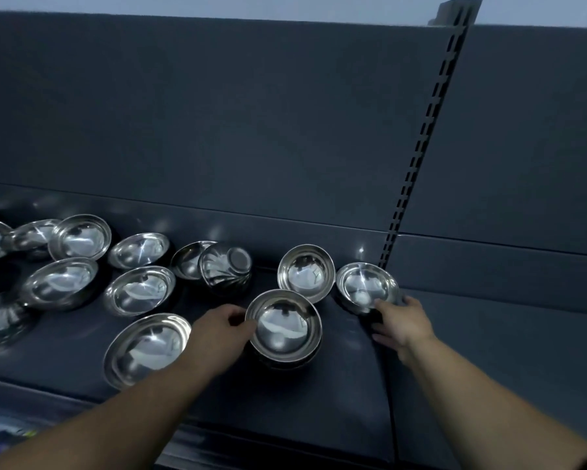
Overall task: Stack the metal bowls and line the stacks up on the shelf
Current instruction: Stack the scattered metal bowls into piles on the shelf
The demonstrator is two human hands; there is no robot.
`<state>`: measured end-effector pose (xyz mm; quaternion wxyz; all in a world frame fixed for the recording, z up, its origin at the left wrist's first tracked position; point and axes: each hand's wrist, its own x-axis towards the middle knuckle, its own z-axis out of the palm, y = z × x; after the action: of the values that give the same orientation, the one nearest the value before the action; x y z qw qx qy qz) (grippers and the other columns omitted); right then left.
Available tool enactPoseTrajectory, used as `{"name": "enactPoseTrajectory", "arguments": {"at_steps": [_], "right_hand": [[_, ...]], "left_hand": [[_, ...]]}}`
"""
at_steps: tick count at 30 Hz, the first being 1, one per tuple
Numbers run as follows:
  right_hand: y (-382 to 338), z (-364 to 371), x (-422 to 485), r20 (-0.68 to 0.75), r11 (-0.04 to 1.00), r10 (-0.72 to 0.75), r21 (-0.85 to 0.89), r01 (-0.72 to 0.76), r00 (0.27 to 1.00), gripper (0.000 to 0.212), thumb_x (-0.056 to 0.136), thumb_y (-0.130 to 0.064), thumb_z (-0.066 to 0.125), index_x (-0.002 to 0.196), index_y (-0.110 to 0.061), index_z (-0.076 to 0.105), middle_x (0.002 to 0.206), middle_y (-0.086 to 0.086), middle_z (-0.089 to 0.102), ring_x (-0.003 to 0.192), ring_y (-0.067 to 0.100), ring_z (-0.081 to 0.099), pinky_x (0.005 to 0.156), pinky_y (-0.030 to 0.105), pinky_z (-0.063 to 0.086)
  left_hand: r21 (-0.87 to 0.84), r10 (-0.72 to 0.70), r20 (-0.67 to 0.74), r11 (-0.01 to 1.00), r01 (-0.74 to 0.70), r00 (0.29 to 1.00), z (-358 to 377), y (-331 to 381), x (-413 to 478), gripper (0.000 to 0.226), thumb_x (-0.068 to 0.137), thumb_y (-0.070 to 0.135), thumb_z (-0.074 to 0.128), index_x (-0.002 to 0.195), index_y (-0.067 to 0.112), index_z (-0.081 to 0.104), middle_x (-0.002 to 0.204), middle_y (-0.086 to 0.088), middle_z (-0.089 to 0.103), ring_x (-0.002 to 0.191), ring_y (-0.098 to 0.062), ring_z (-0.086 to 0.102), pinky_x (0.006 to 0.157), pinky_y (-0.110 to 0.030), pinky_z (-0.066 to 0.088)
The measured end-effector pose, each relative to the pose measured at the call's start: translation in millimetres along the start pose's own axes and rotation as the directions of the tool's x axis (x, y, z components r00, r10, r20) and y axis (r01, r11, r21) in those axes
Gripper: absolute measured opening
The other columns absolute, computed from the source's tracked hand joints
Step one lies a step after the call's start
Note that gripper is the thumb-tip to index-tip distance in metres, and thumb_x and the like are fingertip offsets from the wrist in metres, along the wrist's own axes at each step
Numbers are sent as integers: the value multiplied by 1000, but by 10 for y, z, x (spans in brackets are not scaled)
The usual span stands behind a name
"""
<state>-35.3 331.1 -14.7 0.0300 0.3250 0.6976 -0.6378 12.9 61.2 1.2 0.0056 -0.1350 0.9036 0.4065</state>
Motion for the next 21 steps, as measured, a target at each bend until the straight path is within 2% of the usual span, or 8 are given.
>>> {"name": "enactPoseTrajectory", "arguments": {"at_steps": [2, 5, 10, 12, 14, 16, 18, 21], "right_hand": [[-14, 23, 29, 43, 995, 50, 79, -53, 998, 64, 93, -11, 61, 148, -18, 30, 112, 11, 59, 98, 34, 68, 84, 45, 58], [-6, 26, 89, 48, 993, 63, 93, -67, 997, 39, 92, -1, 51, 130, -10, 49, 107, 19, 66, 77, 31, 68, 67, 38, 59], [84, -185, -35, -33, 995, 10, 104, -6, 999, 29, 91, -2, 46, 119, -6, 54, 97, 23, 69, 70, 31, 66, 61, 35, 57], [98, -253, -154, -20, 991, -20, 132, 23, 1000, 27, 92, -3, 46, 117, -8, 53, 90, 21, 68, 66, 28, 64, 61, 36, 56], [47, -255, -295, 41, 987, -48, 157, 41, 998, 23, 94, -3, 46, 115, -9, 54, 90, 21, 69, 65, 26, 63, 60, 34, 55], [-52, -206, -452, 136, 987, -79, 148, 59, 987, 23, 92, -3, 50, 113, -10, 56, 86, 20, 71, 63, 23, 62, 59, 32, 55], [-146, -120, -598, 232, 992, -94, 100, 72, 968, 21, 89, -2, 55, 108, -11, 60, 73, 13, 72, 60, 21, 61, 64, 33, 56], [-194, 28, -754, 328, 995, -96, 5, 100, 940, 20, 87, -5, 58, 105, -11, 65, 66, 7, 68, 54, 16, 59, 63, 31, 56]], "left_hand": [[-5, -12, 11, 1000, 13, 1000, 18, -15, 1, 27, 86, 33, 65, 108, 20, 70, 92, 6, 68, 87, -14, 63, 75, -25, 43], [-7, -25, 26, 1000, 25, 999, 29, -26, -1, 27, 86, 33, 64, 109, 21, 70, 95, 5, 71, 88, -14, 66, 77, -25, 47], [-42, -22, 55, 999, 24, 998, 52, -41, 6, 26, 86, 34, 63, 108, 22, 70, 96, 6, 72, 88, -13, 68, 83, -29, 53], [-87, -15, 68, 996, 21, 998, 78, -49, 6, 25, 86, 34, 63, 106, 22, 70, 94, 7, 73, 83, -11, 69, 79, -29, 56], [-106, 0, 72, 994, 8, 997, 106, -50, 2, 22, 87, 33, 63, 105, 22, 70, 93, 7, 72, 80, -8, 69, 67, -21, 53], [-126, 11, 75, 992, -2, 997, 122, -53, -2, 22, 88, 34, 63, 105, 21, 70, 93, 7, 72, 80, -8, 68, 61, -16, 50], [-176, 5, 92, 984, 12, 996, 127, -59, -8, 24, 88, 35, 64, 106, 20, 71, 94, 6, 73, 81, -9, 69, 63, -19, 53], [-138, 19, 117, 990, -3, 993, 106, -67, -13, 27, 91, 39, 59, 110, 22, 69, 98, 5, 72, 87, -11, 67, 78, -27, 53]]}}
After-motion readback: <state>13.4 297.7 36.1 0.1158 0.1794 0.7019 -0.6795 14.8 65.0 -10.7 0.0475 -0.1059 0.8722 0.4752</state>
